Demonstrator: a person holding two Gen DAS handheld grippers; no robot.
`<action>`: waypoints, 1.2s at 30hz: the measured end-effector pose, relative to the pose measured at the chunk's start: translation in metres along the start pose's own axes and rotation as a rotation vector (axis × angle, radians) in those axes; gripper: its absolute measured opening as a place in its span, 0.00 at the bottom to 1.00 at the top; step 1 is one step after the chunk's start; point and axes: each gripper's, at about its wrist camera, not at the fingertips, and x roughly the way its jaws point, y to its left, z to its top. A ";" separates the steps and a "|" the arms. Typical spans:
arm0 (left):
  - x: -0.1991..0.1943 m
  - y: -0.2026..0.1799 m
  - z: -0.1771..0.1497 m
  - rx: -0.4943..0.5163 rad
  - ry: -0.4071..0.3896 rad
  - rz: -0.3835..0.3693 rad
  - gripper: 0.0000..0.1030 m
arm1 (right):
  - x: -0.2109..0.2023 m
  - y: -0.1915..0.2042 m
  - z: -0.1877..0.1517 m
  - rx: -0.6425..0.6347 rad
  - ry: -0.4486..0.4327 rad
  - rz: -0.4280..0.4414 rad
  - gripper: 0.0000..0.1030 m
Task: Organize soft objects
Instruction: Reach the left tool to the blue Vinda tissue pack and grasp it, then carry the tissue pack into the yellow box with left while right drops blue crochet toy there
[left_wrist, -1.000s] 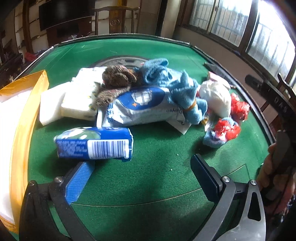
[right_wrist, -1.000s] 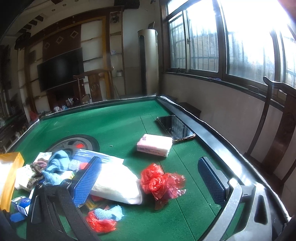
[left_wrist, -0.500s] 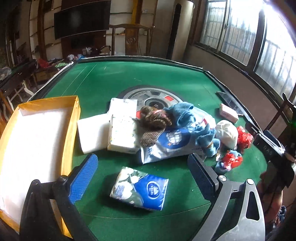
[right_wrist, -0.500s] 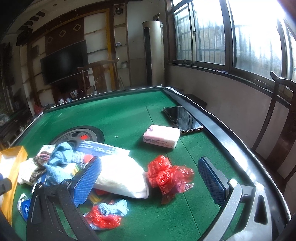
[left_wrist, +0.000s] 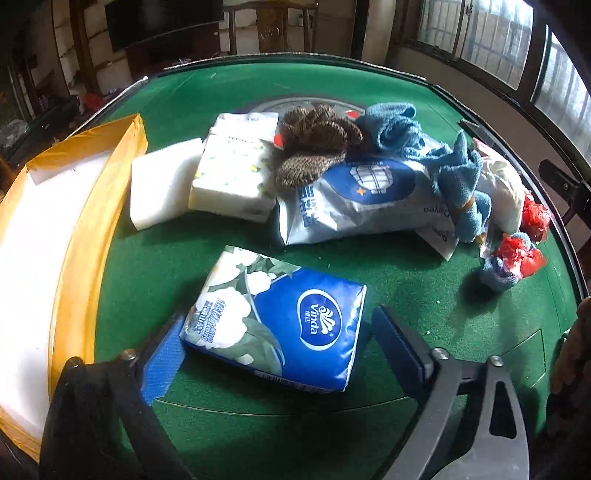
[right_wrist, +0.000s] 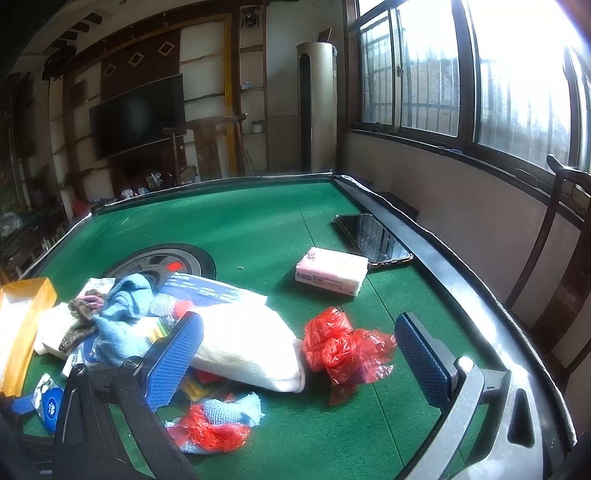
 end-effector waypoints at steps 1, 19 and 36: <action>-0.005 0.003 0.000 -0.015 -0.008 -0.035 0.79 | 0.000 0.001 0.000 -0.004 -0.001 -0.001 0.99; -0.121 0.084 -0.012 -0.130 -0.252 -0.169 0.79 | -0.004 0.081 -0.015 -0.310 0.021 0.288 0.65; -0.110 0.190 0.032 -0.209 -0.242 -0.042 0.79 | -0.023 0.100 0.013 -0.281 0.142 0.457 0.18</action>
